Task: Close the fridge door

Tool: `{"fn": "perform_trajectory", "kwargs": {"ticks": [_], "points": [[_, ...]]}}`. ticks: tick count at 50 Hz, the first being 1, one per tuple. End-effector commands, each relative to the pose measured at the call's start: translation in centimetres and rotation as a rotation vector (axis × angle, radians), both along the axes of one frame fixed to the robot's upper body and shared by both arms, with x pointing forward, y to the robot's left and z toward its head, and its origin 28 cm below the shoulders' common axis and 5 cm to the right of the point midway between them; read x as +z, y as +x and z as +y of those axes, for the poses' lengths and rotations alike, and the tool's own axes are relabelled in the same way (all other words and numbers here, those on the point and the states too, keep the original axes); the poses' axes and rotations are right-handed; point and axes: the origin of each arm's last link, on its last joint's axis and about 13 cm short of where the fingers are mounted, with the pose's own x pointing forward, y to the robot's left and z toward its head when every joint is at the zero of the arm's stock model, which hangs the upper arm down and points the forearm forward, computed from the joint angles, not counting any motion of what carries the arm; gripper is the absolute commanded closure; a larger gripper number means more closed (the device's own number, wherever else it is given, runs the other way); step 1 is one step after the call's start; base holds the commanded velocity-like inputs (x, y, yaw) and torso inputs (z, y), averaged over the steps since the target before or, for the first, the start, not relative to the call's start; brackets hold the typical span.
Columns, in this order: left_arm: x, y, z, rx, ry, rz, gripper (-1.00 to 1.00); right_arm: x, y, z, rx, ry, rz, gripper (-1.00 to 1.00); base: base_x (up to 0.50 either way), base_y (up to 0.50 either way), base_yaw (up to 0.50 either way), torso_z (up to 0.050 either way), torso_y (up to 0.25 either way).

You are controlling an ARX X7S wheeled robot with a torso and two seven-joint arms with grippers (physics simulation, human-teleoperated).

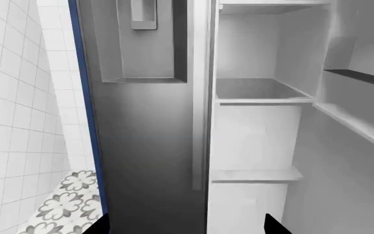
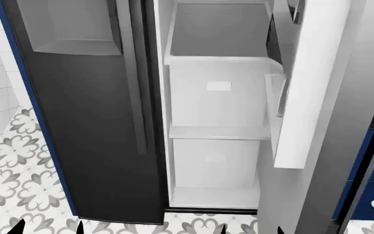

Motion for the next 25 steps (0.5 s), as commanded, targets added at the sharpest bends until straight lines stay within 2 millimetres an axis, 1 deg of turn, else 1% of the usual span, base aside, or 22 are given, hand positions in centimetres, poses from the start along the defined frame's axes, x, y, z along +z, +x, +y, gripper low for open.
{"fn": "perform_trajectory", "kwargs": {"ticks": [1,6,25], "points": [[-0.06,0.02,-0.02,0.000,0.000,0.000,-1.00,-0.05,0.01,0.05,0.000,0.000,0.000,-1.00,0.00,0.00,0.00,0.000,0.000],[0.02,0.19,-0.23,-0.006,0.009,0.001,-1.00,-0.29,-0.06,0.03,0.009,-0.039,0.015,-1.00,0.00,0.00,0.00,0.000,0.000],[0.35,0.34,-0.04,-0.006,-0.043,-0.007,-1.00,-0.28,0.00,0.25,0.026,-0.055,0.010,-1.00,0.00,0.00,0.00,0.000,0.000]]}}
